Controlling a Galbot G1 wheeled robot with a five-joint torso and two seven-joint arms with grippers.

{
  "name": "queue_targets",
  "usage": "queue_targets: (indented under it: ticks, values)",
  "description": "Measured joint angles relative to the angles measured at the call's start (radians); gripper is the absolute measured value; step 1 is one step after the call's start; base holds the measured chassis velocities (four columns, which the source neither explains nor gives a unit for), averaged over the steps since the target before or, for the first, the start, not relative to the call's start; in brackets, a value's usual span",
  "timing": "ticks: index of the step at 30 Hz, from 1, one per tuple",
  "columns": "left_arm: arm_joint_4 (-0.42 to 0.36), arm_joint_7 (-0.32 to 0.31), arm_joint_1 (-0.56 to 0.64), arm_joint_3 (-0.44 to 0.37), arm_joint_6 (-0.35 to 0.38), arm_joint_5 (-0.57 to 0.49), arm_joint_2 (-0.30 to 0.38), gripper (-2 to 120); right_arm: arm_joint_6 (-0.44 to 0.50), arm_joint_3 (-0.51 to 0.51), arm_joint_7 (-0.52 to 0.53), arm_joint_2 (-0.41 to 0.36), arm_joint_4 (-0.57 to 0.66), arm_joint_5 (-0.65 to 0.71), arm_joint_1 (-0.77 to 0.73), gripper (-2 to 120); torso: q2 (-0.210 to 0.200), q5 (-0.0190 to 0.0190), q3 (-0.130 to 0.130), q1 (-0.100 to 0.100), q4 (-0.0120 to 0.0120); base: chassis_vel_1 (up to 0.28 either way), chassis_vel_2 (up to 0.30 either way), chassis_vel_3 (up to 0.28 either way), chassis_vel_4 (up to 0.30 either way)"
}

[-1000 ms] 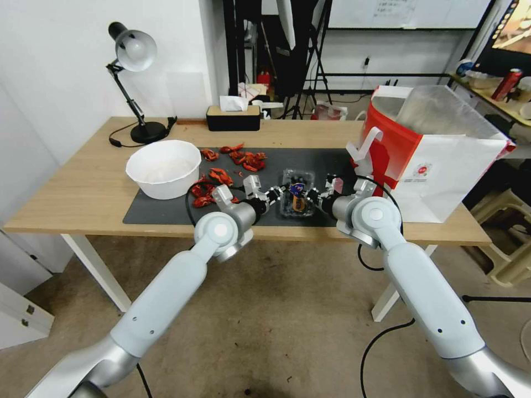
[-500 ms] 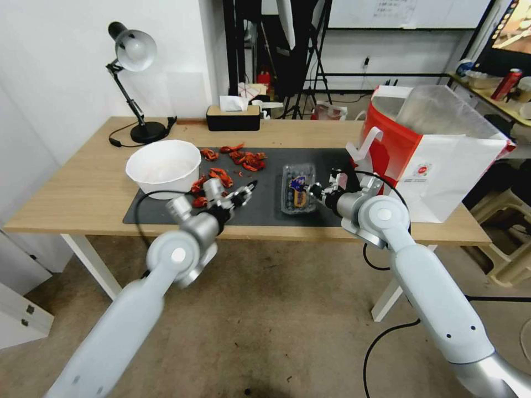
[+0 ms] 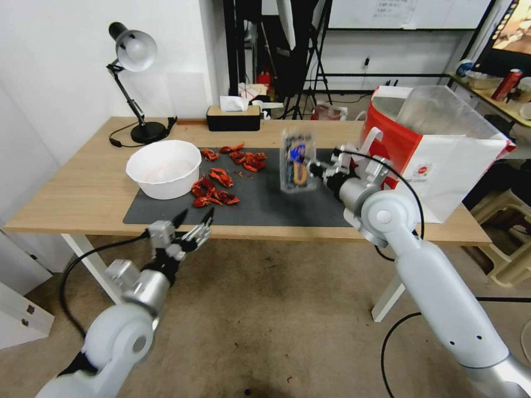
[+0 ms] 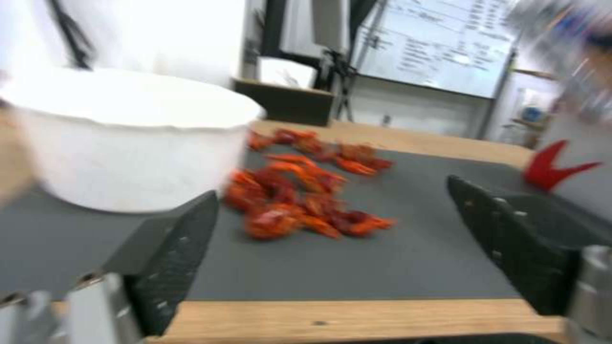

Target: Close the takeout container lid, then place the container into the takeout bag.

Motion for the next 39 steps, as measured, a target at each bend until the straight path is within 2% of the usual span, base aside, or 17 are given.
queue_targets:
  ticks: [3,6,11,12,14,18,23,25,26,27,30,39]
  values:
    - [-0.003,0.013,0.056,-0.039,-0.039,0.057,-0.033,99,0.054,0.006,-0.027,-0.014,0.014,-0.068,0.028,0,0.000,-0.0002,0.000,0.000,0.0001,0.000,0.000,0.000,0.000]
    - [-0.008,0.023,0.100,-0.056,-0.068,0.080,-0.058,100,0.094,0.013,-0.030,-0.033,0.020,-0.132,0.060,0,0.000,-0.0001,0.000,0.000,0.0002,0.000,0.000,0.000,0.000]
    - [0.000,0.037,0.156,-0.080,-0.120,0.111,-0.082,100,0.134,0.037,0.033,-0.079,0.023,-0.250,0.115,0,0.000,-0.0001,0.000,0.000,0.0001,0.000,0.000,0.000,0.000]
    - [0.000,0.037,0.156,-0.080,-0.120,0.111,-0.082,100,0.134,0.037,0.033,-0.079,0.023,-0.250,0.115,0,0.000,-0.0001,0.000,0.000,0.0001,0.000,0.000,0.000,0.000]
    - [0.002,0.041,0.173,-0.090,-0.120,0.098,-0.086,100,0.133,0.058,0.117,-0.109,0.020,-0.267,0.146,0,0.000,0.0002,0.000,0.000,0.0000,0.000,0.000,0.000,0.000]
    - [0.005,0.044,0.180,-0.090,-0.116,0.086,-0.086,100,0.120,0.084,0.181,-0.136,0.011,-0.273,0.165,0,0.000,-0.0001,0.000,0.000,0.0001,0.000,0.000,0.000,0.000]
    - [0.005,0.046,0.175,-0.062,-0.111,0.085,-0.081,100,0.085,0.148,0.270,-0.225,-0.015,-0.322,0.165,0,0.000,0.0003,0.000,0.000,0.0008,0.000,0.000,0.000,0.000]
    - [0.009,0.046,0.168,-0.052,-0.109,0.085,-0.074,100,0.074,0.170,0.289,-0.253,-0.013,-0.328,0.150,0,0.000,0.0002,0.000,0.000,0.0000,0.000,0.000,0.000,0.000]
    - [0.016,0.046,0.158,-0.036,-0.105,0.085,-0.066,100,0.050,0.203,0.313,-0.292,-0.001,-0.337,0.119,0,0.000,-0.0001,0.000,0.000,-0.0012,0.000,0.000,0.000,0.000]
    - [0.020,0.048,0.157,-0.029,-0.105,0.085,-0.063,100,0.031,0.227,0.321,-0.317,0.007,-0.348,0.089,0,0.000,0.0000,0.000,0.000,-0.0013,0.000,0.000,0.000,0.000]
    - [0.027,0.050,0.160,-0.029,-0.109,0.087,-0.064,100,0.012,0.240,0.310,-0.328,0.010,-0.345,0.053,0,0.000,0.0004,0.000,0.000,0.0000,0.000,0.000,0.000,0.000]
    - [0.024,0.049,0.166,0.004,-0.114,0.108,-0.073,100,0.010,0.217,0.290,-0.289,-0.005,-0.339,0.019,0,0.000,0.0000,0.000,0.000,0.0001,0.000,0.000,0.000,0.000]
